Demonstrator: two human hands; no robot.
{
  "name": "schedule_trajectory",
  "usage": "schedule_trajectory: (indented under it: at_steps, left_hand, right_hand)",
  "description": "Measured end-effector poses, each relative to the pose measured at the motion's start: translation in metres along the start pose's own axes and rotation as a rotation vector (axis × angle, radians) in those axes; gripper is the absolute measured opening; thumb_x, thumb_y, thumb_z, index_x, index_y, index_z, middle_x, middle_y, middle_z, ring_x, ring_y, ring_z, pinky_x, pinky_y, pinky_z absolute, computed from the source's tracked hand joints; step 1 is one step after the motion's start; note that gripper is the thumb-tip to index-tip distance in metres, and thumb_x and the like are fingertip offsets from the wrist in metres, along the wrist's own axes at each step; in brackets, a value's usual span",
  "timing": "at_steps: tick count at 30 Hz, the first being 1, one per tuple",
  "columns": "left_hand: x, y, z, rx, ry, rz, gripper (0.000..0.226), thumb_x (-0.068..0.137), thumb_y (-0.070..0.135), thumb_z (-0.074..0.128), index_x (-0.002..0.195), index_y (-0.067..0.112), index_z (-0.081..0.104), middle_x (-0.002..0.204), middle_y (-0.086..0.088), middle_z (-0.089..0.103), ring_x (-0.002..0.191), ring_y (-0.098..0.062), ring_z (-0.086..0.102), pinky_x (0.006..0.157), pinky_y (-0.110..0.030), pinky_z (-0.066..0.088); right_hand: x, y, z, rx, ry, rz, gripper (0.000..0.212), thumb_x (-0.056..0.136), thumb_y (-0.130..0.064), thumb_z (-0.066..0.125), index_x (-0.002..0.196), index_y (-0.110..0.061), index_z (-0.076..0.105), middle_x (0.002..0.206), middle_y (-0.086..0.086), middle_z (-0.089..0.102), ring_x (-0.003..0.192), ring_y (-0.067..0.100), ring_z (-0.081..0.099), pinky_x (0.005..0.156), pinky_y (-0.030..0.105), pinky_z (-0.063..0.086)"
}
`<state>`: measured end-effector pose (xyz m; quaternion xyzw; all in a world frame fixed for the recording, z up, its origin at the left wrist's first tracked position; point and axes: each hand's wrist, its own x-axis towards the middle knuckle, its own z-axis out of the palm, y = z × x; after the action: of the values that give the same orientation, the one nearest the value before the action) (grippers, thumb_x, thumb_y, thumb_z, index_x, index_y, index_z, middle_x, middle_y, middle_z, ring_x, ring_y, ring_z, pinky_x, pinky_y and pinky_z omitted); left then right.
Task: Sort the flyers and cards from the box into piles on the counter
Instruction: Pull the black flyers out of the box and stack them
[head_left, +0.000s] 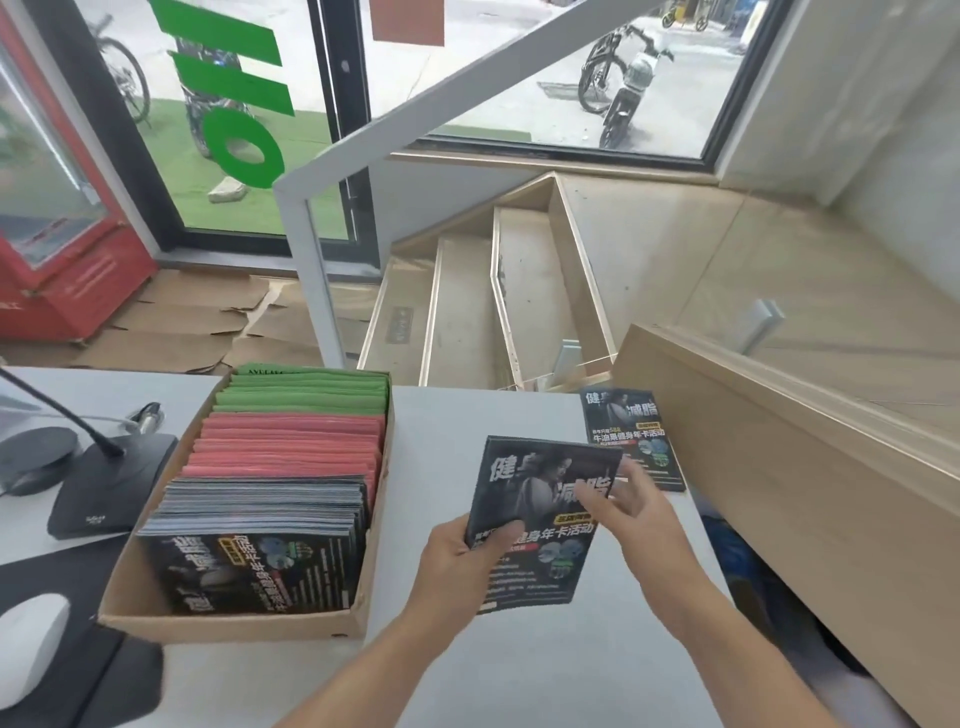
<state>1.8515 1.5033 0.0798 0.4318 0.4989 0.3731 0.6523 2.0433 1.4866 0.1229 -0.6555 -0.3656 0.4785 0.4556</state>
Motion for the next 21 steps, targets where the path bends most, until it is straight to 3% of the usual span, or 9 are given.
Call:
schedule_trajectory:
  at_steps: [2,4,7,10,14,17,21]
  left_hand:
    - [0.002,0.0,0.008,-0.067,0.044,-0.016,0.018,0.091,0.023,0.073,0.105,0.012,0.074,0.091,-0.01,0.078,0.082,-0.03,0.076,0.07,-0.036,0.061]
    - [0.004,-0.004,0.016,-0.063,0.062,-0.014,0.018,0.092,0.021,0.072,0.108,0.012,0.073,0.092,-0.008,0.079,0.083,-0.028,0.076,0.07,-0.034,0.061]
    - [0.014,-0.007,0.021,-0.021,0.144,0.061,0.017,0.092,0.016,0.071,0.11,0.018,0.07,0.096,0.002,0.078,0.092,-0.021,0.075,0.081,-0.036,0.059]
    - [0.024,-0.004,0.013,0.005,0.172,0.136,0.015,0.093,0.015,0.072,0.107,0.02,0.07,0.098,0.005,0.077,0.098,-0.016,0.072,0.087,-0.033,0.056]
    - [0.024,-0.006,0.009,0.079,0.134,0.177,0.018,0.091,0.013,0.073,0.104,0.022,0.064,0.094,0.009,0.073,0.091,-0.011,0.066,0.077,-0.021,0.05]
    - [0.021,-0.008,0.013,0.079,0.16,0.209,0.031,0.092,0.009,0.072,0.115,0.027,0.06,0.106,0.015,0.07,0.099,-0.001,0.064,0.078,-0.01,0.047]
    - [0.022,-0.011,0.017,0.066,0.163,0.179,0.029,0.098,0.018,0.065,0.122,0.033,0.058,0.109,0.017,0.069,0.106,-0.002,0.063,0.081,-0.009,0.046]
  right_hand:
    - [0.003,0.017,0.011,0.266,-0.043,0.058,0.036,0.092,-0.022,0.066,0.127,-0.019,0.059,0.115,0.005,0.073,0.102,0.019,0.07,0.085,0.034,0.052]
    - [0.005,0.031,0.021,0.285,0.01,0.02,0.023,0.097,-0.011,0.06,0.119,-0.016,0.062,0.113,0.006,0.074,0.101,0.022,0.071,0.083,0.038,0.055]
    - [0.01,0.04,0.026,0.224,0.056,-0.084,0.019,0.098,-0.008,0.058,0.115,-0.017,0.062,0.108,0.002,0.075,0.099,0.02,0.071,0.081,0.038,0.057]
    - [0.017,0.041,0.025,0.133,0.006,-0.176,0.019,0.097,-0.004,0.061,0.111,-0.015,0.064,0.104,0.002,0.075,0.098,0.016,0.069,0.081,0.028,0.055]
    - [0.026,0.051,0.023,0.091,-0.027,-0.161,0.019,0.094,0.001,0.063,0.106,-0.014,0.064,0.104,-0.001,0.074,0.105,0.019,0.067,0.089,0.03,0.051]
    - [0.028,0.059,0.021,0.088,-0.006,-0.149,0.02,0.093,0.0,0.065,0.104,-0.017,0.062,0.103,-0.005,0.073,0.105,0.015,0.066,0.09,0.033,0.049]
    - [0.032,0.063,0.02,0.053,-0.023,-0.176,0.022,0.095,-0.006,0.064,0.111,-0.022,0.061,0.11,-0.006,0.072,0.108,0.014,0.065,0.093,0.035,0.049]
